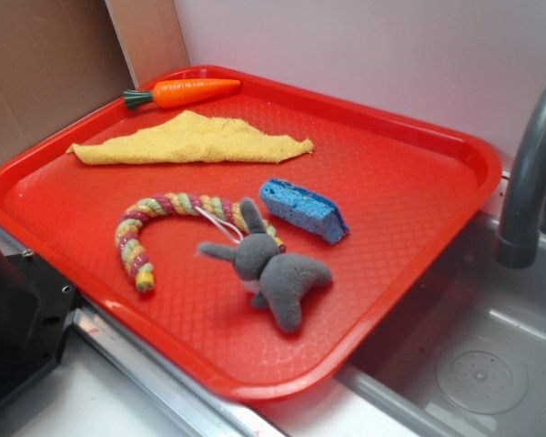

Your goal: Grab the gray animal.

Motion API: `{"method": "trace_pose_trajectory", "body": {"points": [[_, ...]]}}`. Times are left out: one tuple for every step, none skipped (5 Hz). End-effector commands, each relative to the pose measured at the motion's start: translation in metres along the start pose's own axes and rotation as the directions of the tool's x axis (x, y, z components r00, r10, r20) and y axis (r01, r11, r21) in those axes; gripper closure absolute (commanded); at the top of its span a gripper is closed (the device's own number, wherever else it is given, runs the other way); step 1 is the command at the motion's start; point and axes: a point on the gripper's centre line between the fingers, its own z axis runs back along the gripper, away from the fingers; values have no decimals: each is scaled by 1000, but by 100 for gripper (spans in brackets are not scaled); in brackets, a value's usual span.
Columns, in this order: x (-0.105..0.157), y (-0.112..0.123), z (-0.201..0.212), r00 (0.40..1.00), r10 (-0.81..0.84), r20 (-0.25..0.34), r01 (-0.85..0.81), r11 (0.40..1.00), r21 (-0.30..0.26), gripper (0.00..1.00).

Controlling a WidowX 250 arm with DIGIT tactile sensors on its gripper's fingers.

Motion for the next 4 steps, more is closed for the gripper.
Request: {"method": "trace_pose_trajectory", "body": {"points": [[0, 0, 0, 1000, 0, 0, 0, 1000, 0, 0], [14, -13, -12, 974, -226, -6, 226, 974, 2, 0], [29, -27, -23, 909, -416, 26, 416, 909, 11, 0], [36, -45, -32, 789, -611, 55, 612, 791, 8, 0]]}}
